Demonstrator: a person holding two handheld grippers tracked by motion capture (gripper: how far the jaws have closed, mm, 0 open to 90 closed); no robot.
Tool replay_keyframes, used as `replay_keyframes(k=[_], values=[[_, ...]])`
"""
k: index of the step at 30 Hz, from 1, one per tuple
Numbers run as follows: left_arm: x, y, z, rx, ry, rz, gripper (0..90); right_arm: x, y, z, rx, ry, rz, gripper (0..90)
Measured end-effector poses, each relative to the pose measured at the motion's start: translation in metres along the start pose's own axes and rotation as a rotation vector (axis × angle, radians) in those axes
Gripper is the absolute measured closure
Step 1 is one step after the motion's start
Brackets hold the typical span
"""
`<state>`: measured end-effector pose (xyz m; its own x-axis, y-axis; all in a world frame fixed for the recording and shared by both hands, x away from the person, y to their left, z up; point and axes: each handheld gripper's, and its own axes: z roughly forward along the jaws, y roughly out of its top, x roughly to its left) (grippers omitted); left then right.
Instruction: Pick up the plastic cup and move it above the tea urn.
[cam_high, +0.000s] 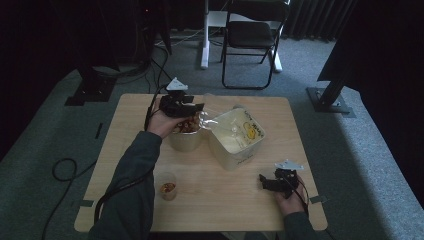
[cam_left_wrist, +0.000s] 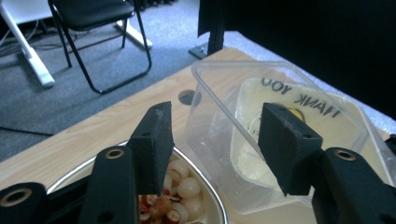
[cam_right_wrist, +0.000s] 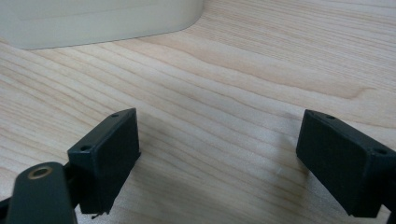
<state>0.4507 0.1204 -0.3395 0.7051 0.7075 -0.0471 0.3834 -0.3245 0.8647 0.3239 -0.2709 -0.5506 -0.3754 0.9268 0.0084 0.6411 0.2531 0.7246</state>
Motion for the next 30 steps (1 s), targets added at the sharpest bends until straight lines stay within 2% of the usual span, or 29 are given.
replay_keyframes(k=[4, 17, 20, 30], values=[[0.005, -0.001, -0.007, -0.013, 0.007, -0.013, 44.4, 0.0, 0.0, 0.0, 0.0, 0.0, 0.0, 12.9], [0.019, -0.015, -0.021, 0.001, 0.028, -0.029, 43.0, 0.0, 0.0, 0.0, 0.0, 0.0, -0.001, 12.8], [0.024, -0.023, -0.028, -0.007, 0.048, -0.045, 43.0, 0.0, 0.0, 0.0, 0.0, 0.0, -0.001, 12.8], [0.031, -0.047, -0.046, -0.008, 0.053, -0.064, 41.9, 0.0, 0.0, 0.0, 0.0, 0.0, -0.001, 12.9]])
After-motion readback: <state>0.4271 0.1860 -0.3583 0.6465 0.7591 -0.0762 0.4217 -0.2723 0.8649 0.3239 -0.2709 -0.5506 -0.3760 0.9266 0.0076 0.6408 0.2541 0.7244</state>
